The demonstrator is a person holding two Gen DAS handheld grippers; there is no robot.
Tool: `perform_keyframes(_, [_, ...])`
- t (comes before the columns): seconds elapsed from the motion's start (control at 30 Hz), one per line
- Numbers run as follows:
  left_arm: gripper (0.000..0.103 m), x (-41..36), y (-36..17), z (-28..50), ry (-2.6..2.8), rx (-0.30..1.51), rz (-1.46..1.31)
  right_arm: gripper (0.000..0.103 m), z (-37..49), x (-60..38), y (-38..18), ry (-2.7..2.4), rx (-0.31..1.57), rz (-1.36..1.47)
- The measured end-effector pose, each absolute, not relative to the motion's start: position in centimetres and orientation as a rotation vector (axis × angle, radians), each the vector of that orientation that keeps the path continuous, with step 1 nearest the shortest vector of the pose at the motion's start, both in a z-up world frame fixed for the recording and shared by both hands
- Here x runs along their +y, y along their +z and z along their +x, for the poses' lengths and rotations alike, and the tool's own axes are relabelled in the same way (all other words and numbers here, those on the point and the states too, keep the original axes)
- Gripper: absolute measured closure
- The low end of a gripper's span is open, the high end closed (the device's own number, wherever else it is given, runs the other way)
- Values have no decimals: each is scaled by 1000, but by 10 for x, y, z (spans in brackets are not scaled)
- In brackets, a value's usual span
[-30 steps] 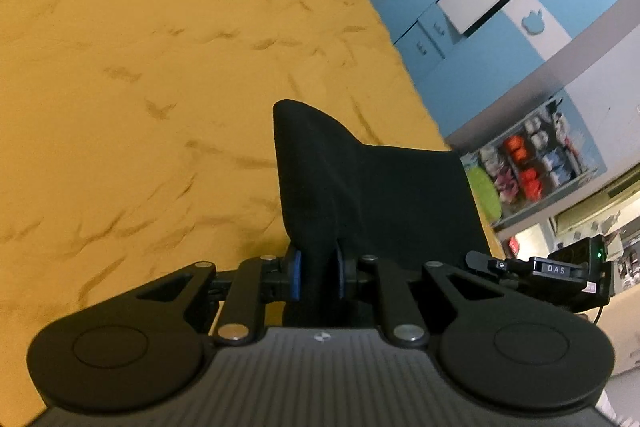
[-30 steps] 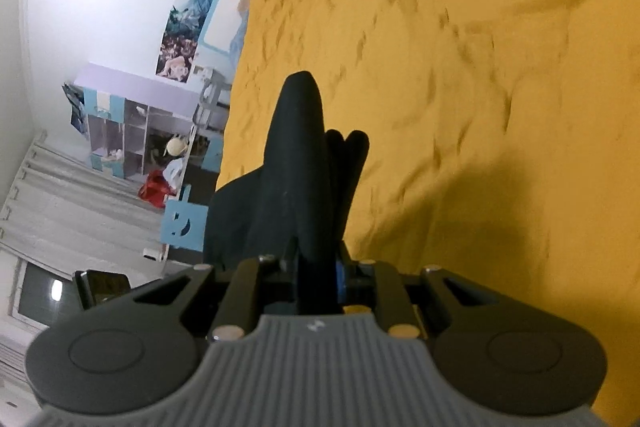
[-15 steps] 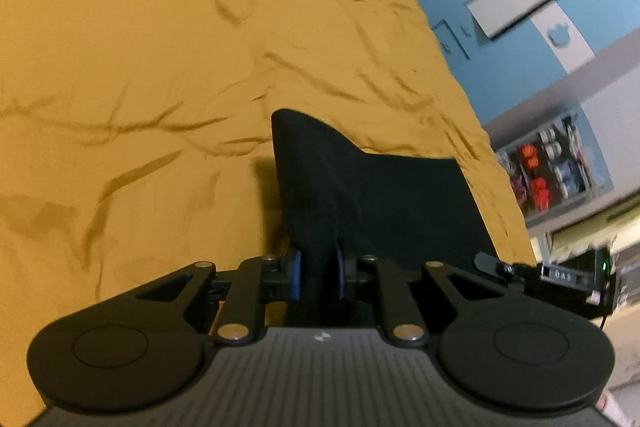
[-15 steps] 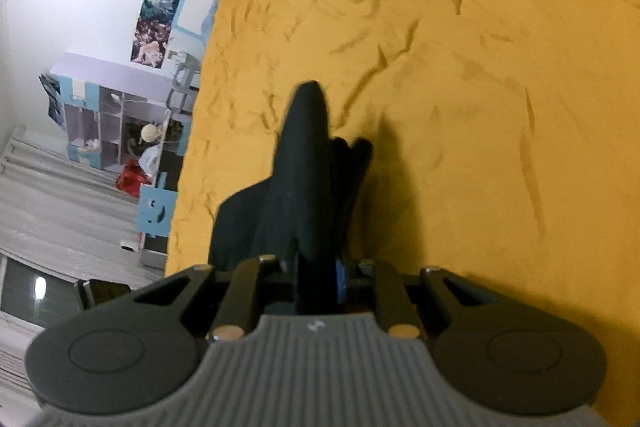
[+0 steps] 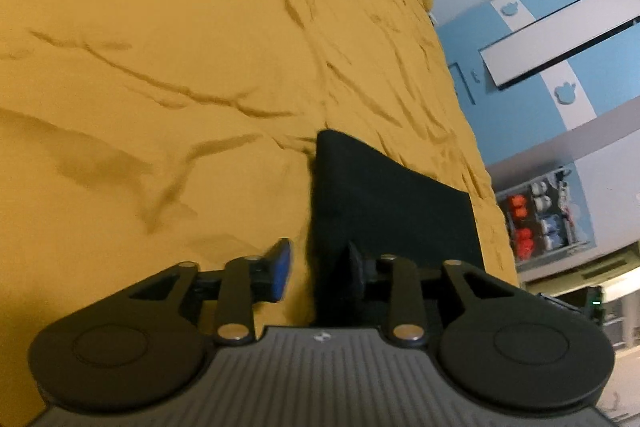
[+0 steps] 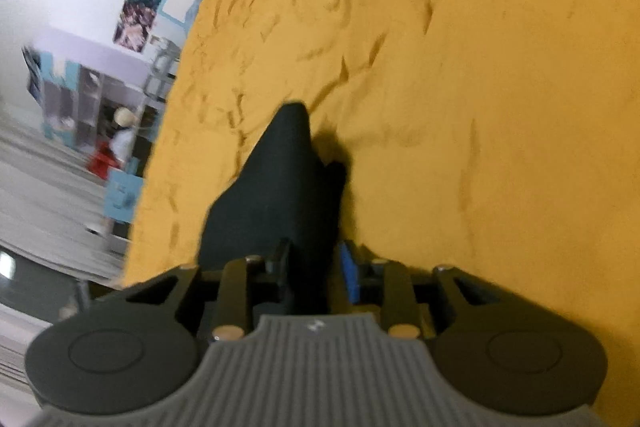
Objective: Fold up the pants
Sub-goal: 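Lower the folded pants onto the bed and open both grippers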
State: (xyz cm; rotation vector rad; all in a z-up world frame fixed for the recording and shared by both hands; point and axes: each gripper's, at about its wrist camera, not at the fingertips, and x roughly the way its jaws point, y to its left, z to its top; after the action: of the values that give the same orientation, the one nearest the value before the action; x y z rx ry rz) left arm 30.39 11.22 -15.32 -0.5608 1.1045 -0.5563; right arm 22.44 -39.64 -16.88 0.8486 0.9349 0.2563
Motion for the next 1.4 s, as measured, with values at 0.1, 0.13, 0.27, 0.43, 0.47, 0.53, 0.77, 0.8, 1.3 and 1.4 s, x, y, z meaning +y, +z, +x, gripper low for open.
perform_keyframes(0.1, [69, 109, -119, 280, -530, 1034, -465, 80, 208, -390, -132, 267, 878, 710])
perform_keyframes(0.13, [69, 103, -107, 271, -535, 1005, -437, 81, 201, -386, -124, 278, 861, 662])
perform_keyframes(0.27, [69, 66, -79, 227, -529, 944, -302, 81, 175, -333, -91, 283, 771, 311])
perform_keyframes(0.43, [69, 31, -93, 189, -486, 901, -141, 81, 148, -279, -106, 230, 720, 65])
perform_keyframes(0.47, [69, 28, -97, 182, -472, 892, -113, 81, 145, -274, -111, 216, 724, 44])
perform_keyframes(0.53, [69, 24, -104, 168, -440, 861, -58, 81, 137, -268, -123, 186, 728, 3])
perform_keyframes(0.77, [66, 22, -123, 124, -444, 852, 14, 60, 117, -256, -154, 158, 752, -82])
perform_keyframes(0.8, [64, 21, -124, 120, -447, 853, 23, 54, 117, -256, -157, 158, 768, -80])
perform_keyframes(1.3, [20, 30, 3, 88, -298, 555, 53, 21, 94, -268, -37, 118, 531, -97])
perform_keyframes(1.4, [10, 17, 30, 74, -203, 449, 94, 21, 86, -263, -10, 87, 466, -58])
